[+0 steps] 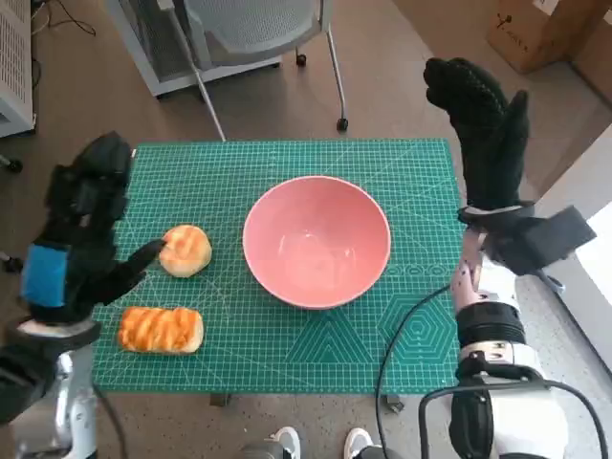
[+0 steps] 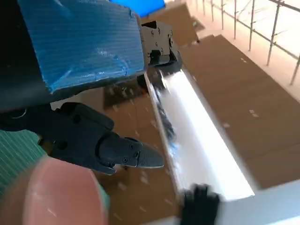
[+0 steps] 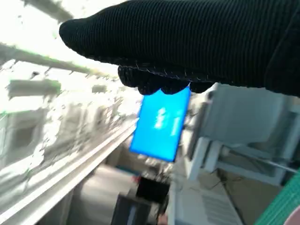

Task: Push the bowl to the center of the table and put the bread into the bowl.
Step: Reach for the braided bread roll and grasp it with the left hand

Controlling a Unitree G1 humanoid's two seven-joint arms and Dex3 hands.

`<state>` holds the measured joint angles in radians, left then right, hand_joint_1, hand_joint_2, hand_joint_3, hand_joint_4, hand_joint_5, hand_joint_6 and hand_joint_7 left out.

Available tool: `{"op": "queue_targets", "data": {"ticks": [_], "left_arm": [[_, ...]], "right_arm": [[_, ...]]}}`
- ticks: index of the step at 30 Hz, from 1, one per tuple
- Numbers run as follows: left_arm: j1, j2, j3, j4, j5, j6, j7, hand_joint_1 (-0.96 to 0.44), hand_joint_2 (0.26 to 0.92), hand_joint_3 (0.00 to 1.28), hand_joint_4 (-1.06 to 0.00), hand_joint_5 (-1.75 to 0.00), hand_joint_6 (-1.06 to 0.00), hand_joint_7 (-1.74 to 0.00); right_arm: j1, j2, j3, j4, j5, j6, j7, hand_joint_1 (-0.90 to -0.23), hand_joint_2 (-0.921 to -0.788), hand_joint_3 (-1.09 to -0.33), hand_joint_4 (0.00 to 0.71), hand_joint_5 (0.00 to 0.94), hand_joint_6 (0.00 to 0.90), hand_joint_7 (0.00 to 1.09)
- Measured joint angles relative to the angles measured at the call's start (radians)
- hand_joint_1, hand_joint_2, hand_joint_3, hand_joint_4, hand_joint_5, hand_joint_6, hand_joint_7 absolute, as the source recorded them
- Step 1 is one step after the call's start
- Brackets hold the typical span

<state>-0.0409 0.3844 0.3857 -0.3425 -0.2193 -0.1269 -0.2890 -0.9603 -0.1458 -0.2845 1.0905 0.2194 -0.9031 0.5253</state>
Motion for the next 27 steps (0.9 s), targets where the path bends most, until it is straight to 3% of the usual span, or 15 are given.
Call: {"op": "queue_targets", "data": {"ticks": [5, 13, 18, 23, 27], "left_arm": [[0.061, 0.067, 0.034, 0.003, 0.096, -0.037, -0.008, -0.38, 0.869, 0.1, -0.15, -0.03, 0.0, -0.62], [0.138, 0.163, 0.038, -0.056, 0.217, 0.009, -0.053, -0.19, 0.773, 0.05, -0.14, -0.02, 0.0, -0.57], [0.181, 0.24, 0.022, -0.16, 0.312, 0.153, -0.104, -0.08, 0.741, 0.02, -0.13, -0.01, -0.04, -0.44], [0.201, 0.293, -0.009, -0.239, 0.377, 0.311, -0.168, 0.02, 0.734, 0.01, -0.13, 0.0, -0.18, -0.19], [0.208, 0.354, -0.057, -0.279, 0.42, 0.44, -0.242, 0.05, 0.739, 0.0, -0.13, 0.0, -0.24, -0.1]], "right_arm": [[0.005, -0.012, 0.011, -0.004, 0.017, 0.018, 0.074, -0.542, -0.921, -0.636, 0.299, 0.011, 0.471, 0.02], [0.004, -0.013, 0.009, 0.002, 0.036, 0.048, 0.094, -0.543, -0.921, -0.625, 0.299, 0.007, 0.477, 0.02], [0.004, -0.006, 0.009, 0.007, 0.036, 0.05, 0.091, -0.541, -0.921, -0.624, 0.298, 0.005, 0.477, 0.01], [-0.002, -0.002, 0.009, 0.013, 0.04, 0.05, 0.088, -0.54, -0.921, -0.626, 0.297, 0.003, 0.477, 0.01], [-0.005, 0.001, 0.009, 0.015, 0.048, 0.05, 0.088, -0.541, -0.921, -0.631, 0.298, 0.003, 0.477, 0.01]]}}
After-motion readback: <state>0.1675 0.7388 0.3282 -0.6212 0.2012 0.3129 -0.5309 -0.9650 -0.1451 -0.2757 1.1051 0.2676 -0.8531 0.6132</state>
